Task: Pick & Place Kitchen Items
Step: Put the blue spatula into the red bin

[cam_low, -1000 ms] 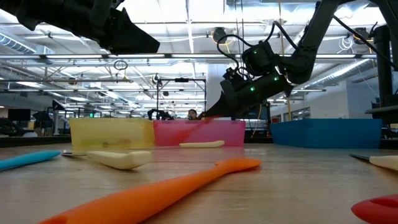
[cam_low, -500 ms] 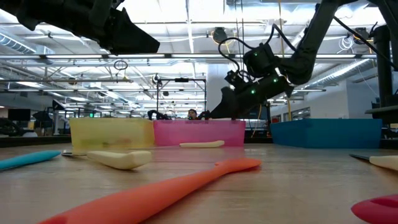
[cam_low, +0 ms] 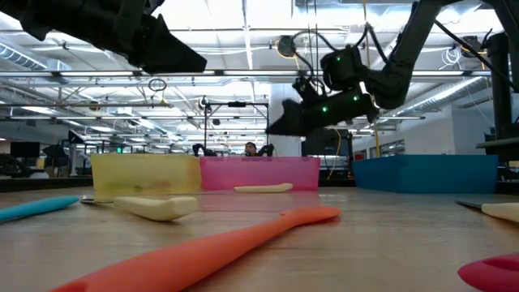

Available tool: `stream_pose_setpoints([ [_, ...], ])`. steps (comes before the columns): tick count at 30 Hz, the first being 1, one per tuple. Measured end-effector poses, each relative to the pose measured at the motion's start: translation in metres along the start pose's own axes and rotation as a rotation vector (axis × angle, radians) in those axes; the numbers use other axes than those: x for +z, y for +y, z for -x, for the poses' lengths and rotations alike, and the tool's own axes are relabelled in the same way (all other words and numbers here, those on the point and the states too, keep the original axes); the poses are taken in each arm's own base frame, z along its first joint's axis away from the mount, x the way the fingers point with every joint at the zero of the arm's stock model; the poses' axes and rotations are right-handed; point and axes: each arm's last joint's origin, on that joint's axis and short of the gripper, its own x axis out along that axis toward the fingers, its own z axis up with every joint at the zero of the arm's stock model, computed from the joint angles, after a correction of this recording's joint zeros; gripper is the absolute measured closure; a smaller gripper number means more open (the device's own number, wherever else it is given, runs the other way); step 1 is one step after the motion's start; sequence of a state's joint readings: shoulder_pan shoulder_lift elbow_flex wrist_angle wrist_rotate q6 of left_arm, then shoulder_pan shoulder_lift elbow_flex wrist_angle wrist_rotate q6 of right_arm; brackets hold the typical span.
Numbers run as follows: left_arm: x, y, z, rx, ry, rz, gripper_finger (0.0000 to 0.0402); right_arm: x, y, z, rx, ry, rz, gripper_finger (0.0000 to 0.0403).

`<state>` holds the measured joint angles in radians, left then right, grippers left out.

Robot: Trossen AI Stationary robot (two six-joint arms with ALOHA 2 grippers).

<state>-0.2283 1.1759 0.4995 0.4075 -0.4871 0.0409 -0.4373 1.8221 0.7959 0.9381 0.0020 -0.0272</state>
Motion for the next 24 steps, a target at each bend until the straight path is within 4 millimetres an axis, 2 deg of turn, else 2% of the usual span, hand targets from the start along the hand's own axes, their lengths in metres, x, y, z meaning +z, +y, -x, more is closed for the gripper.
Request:
stream_pose_setpoints([
  [7, -0.005, -0.004, 0.0, -0.112, 0.056, 0.144, 0.0227, 0.011, 0.039, 0.003, 0.229, -0.121, 0.091, 0.0275],
  [16, -0.005, -0.011, 0.003, -0.2, 0.085, 0.355, 0.0227, 0.011, 0.079, 0.01, 0.345, -0.125, 0.098, 0.0277],
  [24, -0.007, -0.025, 0.011, -0.263, 0.112, 0.393, 0.0227, 0.01, 0.108, 0.018, 0.429, -0.132, 0.117, 0.028],
])
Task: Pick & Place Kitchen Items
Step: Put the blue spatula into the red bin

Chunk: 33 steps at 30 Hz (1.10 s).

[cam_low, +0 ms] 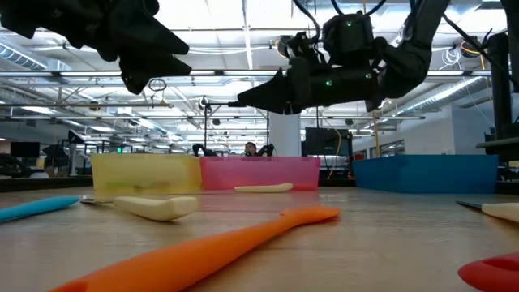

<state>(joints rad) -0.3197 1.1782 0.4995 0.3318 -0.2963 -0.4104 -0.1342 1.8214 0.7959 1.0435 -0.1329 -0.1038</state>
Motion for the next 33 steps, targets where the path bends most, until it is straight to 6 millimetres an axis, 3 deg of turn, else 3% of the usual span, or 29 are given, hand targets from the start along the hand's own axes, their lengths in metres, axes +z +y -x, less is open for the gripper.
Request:
stream_pose_setpoints([
  [15, -0.008, -0.015, 0.007, 0.038, -0.021, 0.088, 0.0227, 0.003, 0.036, -0.003, 0.106, -0.01, 0.023, 0.0287],
  [26, -0.02, -0.019, 0.012, 0.133, 0.025, 0.176, 0.0227, 0.001, 0.041, -0.002, 0.121, 0.013, 0.022, 0.0287],
  [33, -0.005, -0.03, 0.008, 0.207, 0.127, 0.101, 0.0227, 0.001, 0.041, -0.002, 0.121, 0.017, 0.022, 0.0287],
])
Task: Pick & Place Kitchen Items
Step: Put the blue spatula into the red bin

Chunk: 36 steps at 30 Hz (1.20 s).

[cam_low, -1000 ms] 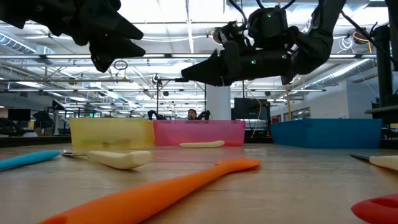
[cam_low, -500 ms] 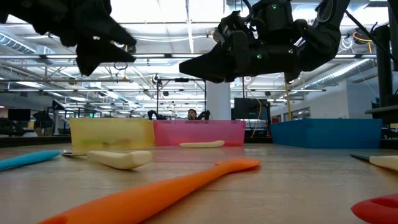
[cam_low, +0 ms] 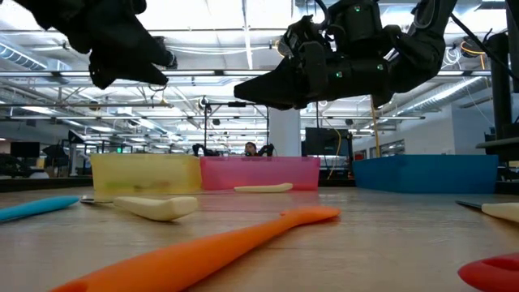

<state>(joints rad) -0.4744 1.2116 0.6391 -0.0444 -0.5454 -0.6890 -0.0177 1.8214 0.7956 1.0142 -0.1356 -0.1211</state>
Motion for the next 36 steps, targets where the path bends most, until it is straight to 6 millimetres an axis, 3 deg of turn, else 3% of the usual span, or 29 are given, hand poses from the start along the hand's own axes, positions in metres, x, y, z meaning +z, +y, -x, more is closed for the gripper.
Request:
stream_pose_setpoints([
  [11, 0.009, -0.036, -0.025, 0.057, 0.329, -0.032, 0.0227, -0.001, 0.0, 0.0, 0.0, 0.012, -0.002, 0.0287],
  [14, 0.002, -0.043, -0.032, 0.073, 0.465, -0.02, 0.0227, -0.002, 0.0, 0.0, 0.001, 0.023, -0.003, 0.0287],
  [17, -0.006, -0.047, -0.039, 0.117, 0.594, 0.108, 0.0227, -0.003, 0.0, 0.0, 0.001, 0.028, -0.009, 0.0287],
  [26, -0.057, -0.048, -0.065, 0.291, 0.968, 0.418, 0.0227, -0.004, 0.0, 0.0, 0.003, 0.045, -0.028, 0.0287],
  [31, -0.066, -0.046, -0.076, 0.312, 1.004, 0.421, 0.0227, -0.006, 0.001, 0.0, 0.005, 0.064, -0.069, 0.0287],
  [36, -0.061, -0.045, -0.074, 0.321, 0.974, 0.469, 0.0227, -0.007, 0.001, 0.0, 0.005, 0.072, -0.067, 0.0287],
])
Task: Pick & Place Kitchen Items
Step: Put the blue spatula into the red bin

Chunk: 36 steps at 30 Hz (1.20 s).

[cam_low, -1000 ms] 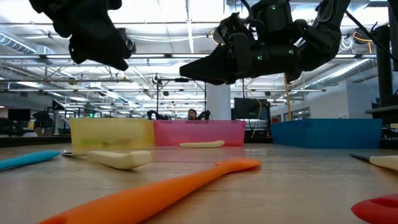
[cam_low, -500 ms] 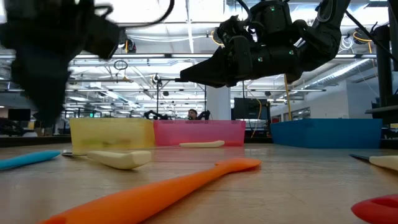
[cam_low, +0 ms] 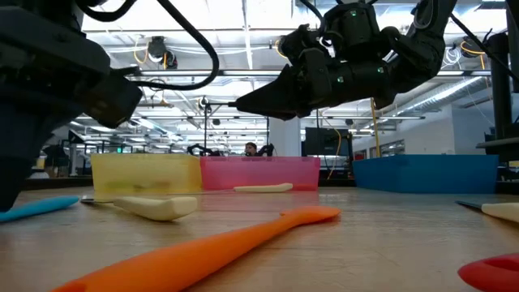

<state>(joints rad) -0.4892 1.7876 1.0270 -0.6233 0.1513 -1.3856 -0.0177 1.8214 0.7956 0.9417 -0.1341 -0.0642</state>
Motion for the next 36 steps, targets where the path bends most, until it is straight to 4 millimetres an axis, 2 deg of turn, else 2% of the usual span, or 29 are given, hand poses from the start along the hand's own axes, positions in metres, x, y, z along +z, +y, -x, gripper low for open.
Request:
stream_pose_setpoints([
  [6, 0.002, 0.001, 0.008, -0.014, -0.07, 0.064, 0.0227, 0.001, 0.0, 0.0, -0.001, -0.005, 0.008, 0.0287],
  [16, 0.004, 0.001, 0.008, -0.019, -0.09, 0.12, 0.0227, 0.0, 0.0, 0.0, -0.001, -0.003, 0.008, 0.0287],
  [22, 0.008, -0.001, 0.0, -0.008, -0.147, 0.121, 0.0227, 0.0, 0.0, 0.0, -0.002, -0.003, 0.008, 0.0287],
  [30, 0.009, 0.0, -0.011, 0.039, -0.143, 0.027, 0.0227, 0.0, 0.0, 0.0, -0.001, -0.003, 0.008, 0.0287],
  [33, 0.01, 0.001, -0.012, 0.053, -0.162, 0.019, 0.0242, 0.0, 0.0, 0.0, -0.001, -0.003, 0.008, 0.0287],
  [36, 0.01, 0.002, -0.012, 0.064, -0.17, 0.021, 0.0278, 0.0, 0.0, 0.0, -0.002, -0.004, 0.008, 0.0287],
])
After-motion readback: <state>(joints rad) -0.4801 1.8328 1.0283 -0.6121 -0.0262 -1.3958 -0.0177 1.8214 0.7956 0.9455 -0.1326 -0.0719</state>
